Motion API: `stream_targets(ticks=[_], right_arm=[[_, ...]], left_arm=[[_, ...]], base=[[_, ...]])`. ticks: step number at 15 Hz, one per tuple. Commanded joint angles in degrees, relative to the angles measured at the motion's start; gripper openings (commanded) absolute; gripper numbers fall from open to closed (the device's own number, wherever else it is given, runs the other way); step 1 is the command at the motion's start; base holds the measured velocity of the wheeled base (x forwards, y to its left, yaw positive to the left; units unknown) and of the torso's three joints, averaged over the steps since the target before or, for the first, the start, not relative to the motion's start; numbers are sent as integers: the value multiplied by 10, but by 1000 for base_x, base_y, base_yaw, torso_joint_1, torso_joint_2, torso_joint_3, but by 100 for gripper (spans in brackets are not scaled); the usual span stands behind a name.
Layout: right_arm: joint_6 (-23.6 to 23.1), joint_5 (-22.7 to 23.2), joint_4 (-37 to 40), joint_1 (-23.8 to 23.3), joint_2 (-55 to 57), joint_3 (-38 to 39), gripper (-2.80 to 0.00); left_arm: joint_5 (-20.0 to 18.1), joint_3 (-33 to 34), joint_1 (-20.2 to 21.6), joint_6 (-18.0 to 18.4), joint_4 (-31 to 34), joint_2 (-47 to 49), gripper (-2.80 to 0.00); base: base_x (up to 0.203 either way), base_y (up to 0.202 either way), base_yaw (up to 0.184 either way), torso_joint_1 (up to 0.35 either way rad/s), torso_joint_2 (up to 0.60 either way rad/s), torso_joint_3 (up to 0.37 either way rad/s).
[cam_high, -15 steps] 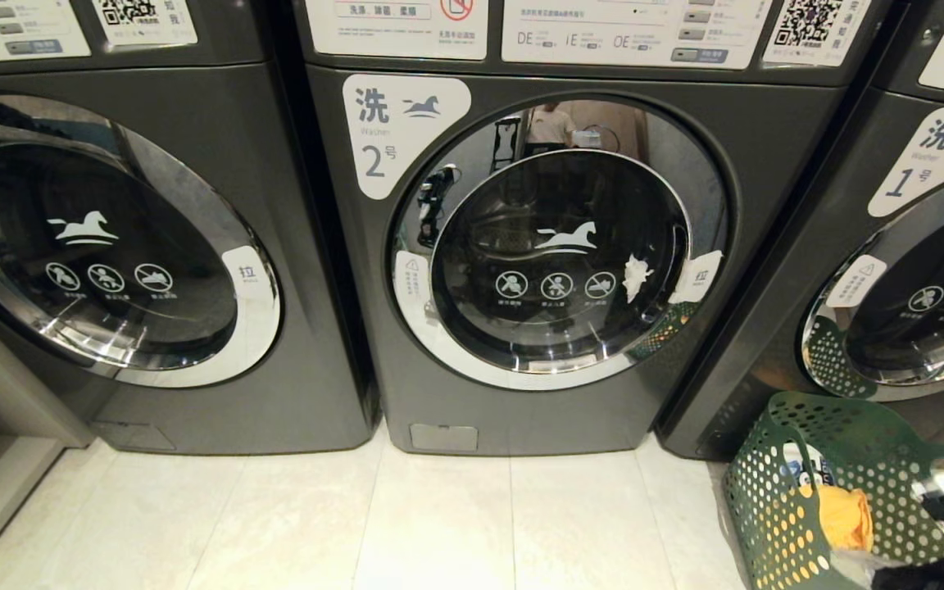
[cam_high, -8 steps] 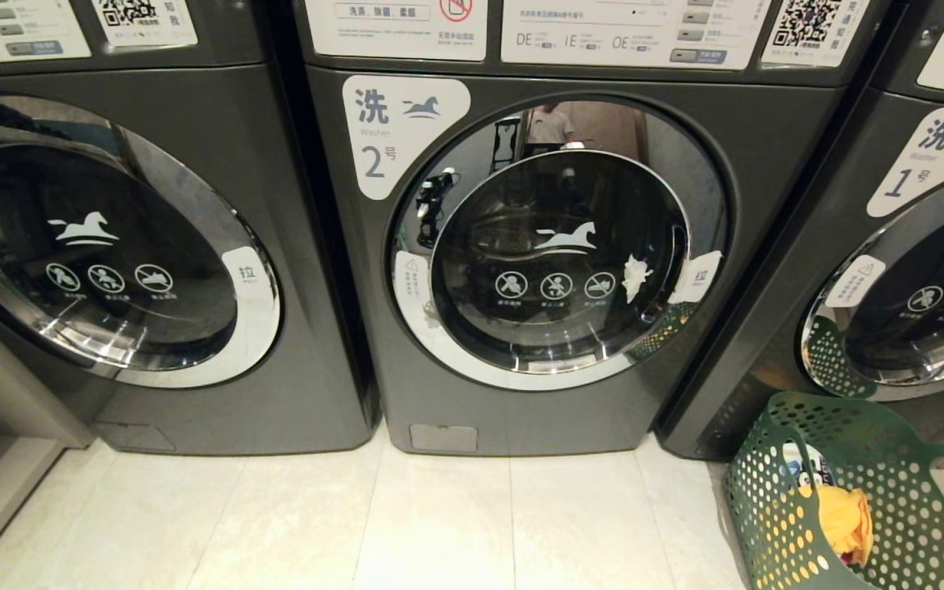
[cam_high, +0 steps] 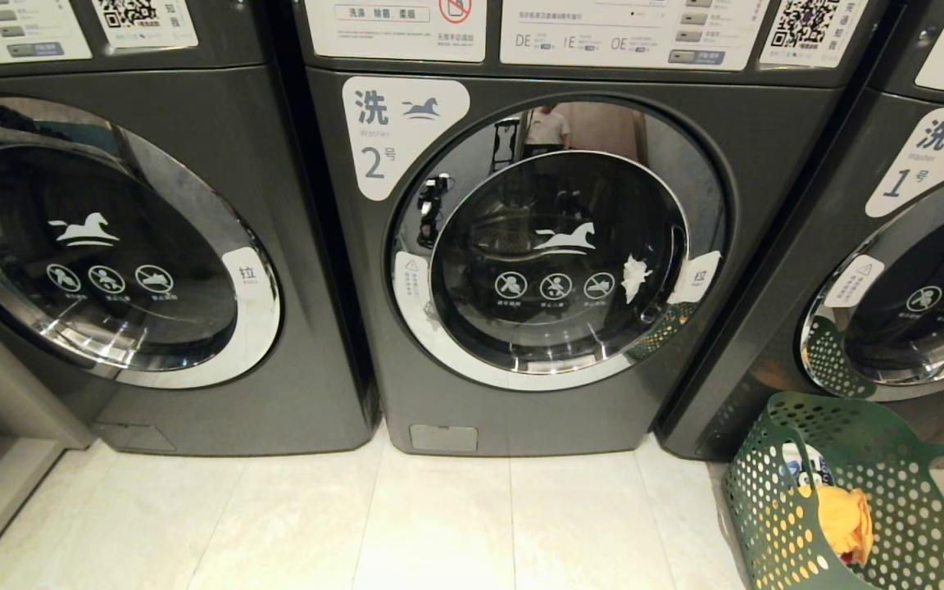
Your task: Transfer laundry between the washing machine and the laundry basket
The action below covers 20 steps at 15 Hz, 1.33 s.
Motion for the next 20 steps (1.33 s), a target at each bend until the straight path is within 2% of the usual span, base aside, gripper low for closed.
stream_targets(ticks=[1,3,13,20], right_arm=[[1,-9,-17,1,-53,8,-280],[1,-12,-36,1,-52,17,-280],[20,-15,-36,1,-53,17,-280],[21,-15,-36,1,-52,17,-280]], left_arm=[[0,1,4,2,-2,-73,-280],[5,15,8,4,-40,-91,-280],[8,18,9,-2,-42,-89,-280],[13,18,9,-12,-42,-90,-280]], base=[[0,0,0,0,0,0],[0,0,0,0,0,0],[8,0,1,0,0,0],[194,0,2,3,-1,2]])
